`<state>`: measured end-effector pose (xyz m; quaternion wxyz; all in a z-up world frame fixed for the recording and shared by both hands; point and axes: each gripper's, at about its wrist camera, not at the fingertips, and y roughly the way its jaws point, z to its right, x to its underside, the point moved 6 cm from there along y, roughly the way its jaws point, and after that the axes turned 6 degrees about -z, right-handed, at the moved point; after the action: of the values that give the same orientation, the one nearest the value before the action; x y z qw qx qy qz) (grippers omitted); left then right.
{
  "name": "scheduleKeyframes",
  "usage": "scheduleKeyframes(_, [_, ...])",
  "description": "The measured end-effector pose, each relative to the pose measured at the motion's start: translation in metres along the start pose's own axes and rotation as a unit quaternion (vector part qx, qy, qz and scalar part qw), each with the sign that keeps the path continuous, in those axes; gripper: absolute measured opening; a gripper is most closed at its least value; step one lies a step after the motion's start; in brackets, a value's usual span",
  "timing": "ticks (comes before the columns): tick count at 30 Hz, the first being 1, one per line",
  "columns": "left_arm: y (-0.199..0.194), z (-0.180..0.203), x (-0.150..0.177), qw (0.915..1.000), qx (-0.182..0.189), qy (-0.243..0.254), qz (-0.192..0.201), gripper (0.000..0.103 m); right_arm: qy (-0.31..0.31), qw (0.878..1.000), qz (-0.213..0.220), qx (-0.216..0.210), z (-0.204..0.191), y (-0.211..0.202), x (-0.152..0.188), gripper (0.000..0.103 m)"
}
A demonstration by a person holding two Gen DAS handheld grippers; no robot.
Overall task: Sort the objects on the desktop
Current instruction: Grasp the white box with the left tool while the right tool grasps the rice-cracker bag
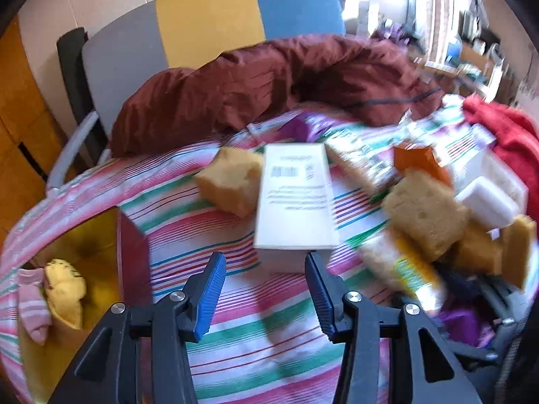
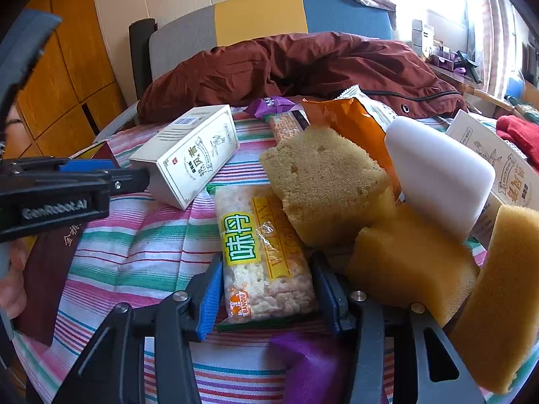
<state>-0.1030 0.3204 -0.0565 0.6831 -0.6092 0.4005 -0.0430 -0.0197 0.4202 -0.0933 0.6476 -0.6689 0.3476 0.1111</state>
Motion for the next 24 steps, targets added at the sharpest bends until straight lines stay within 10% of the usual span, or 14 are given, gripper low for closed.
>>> scheduleKeyframes(24, [0.020,0.014,-0.013,0.9993,0.009,0.028,0.022,0.051,-0.001,1.000,0.003,0.003,-0.003,0.002,0.002,0.051])
